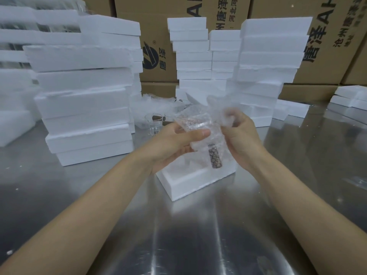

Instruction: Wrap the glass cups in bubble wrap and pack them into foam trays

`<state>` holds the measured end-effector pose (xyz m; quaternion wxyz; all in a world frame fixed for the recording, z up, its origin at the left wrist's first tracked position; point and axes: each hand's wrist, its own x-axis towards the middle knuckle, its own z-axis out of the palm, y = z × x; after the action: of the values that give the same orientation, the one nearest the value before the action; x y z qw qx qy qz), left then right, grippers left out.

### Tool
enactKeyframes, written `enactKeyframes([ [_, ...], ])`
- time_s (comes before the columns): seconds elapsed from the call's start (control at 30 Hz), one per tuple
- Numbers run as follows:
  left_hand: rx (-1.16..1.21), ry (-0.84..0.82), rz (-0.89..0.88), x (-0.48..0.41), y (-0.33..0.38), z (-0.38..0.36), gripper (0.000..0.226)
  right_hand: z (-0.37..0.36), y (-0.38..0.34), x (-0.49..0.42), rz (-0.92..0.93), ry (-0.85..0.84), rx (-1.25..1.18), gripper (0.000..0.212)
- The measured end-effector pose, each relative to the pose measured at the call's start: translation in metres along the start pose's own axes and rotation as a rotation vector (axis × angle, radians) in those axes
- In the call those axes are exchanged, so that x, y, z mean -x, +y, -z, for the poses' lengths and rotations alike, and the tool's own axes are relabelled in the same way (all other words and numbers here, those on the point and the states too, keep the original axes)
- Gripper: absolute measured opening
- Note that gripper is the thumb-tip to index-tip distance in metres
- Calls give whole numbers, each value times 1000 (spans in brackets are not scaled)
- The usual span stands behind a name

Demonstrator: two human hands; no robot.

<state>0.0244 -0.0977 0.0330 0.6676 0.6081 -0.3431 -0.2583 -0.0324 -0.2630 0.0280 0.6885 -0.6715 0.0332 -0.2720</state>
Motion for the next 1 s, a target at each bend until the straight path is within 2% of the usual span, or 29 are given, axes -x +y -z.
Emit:
enactKeyframes([
  [0.03, 24, 48, 7, -1, -1, 1, 66, -2, 0, 3, 73, 38, 97, 34],
  [0.1, 48, 120, 2, -3, -3, 1, 73, -5, 0, 5, 113, -5, 152, 43],
  [0.2, 88, 229, -28, -6, -5, -1, 75, -3, -4, 3, 51, -174, 48, 25],
  [0.3, 105, 314, -45, -8, -7, 0, 80, -2, -4, 0, 44, -287, -12, 28],
  [0.4, 20, 284, -47, -9, -8, 0, 93, 0, -2, 0, 42, -233, -104, 24],
  [0.57, -107, 217, -77, -7, -8, -4, 94, 1, -1, 0, -57, -5, -235, 33],
  [0.63, -116, 175, -103, -8, -10, -1, 83, -1, -1, -2, -80, 36, -216, 40],
  [0.73, -101, 56, -165, -4, -11, -5, 59, 1, -2, 1, -177, -163, -243, 55],
  [0.77, -77, 29, -176, -3, -11, -7, 58, 2, -3, 3, -193, -257, -234, 51],
  [0.83, -42, 18, -199, -3, -11, -11, 58, -2, -5, 8, -191, -380, -236, 31],
  [0.9, -13, 32, -249, -3, -9, -14, 43, -5, -7, 10, -170, -440, -263, 28],
  [0.93, 23, 45, -264, -4, -8, -16, 36, -7, -7, 10, -138, -438, -226, 29],
  [1.0, 107, 61, -256, -6, -5, -19, 34, -11, -6, 10, -69, -318, -102, 36],
])
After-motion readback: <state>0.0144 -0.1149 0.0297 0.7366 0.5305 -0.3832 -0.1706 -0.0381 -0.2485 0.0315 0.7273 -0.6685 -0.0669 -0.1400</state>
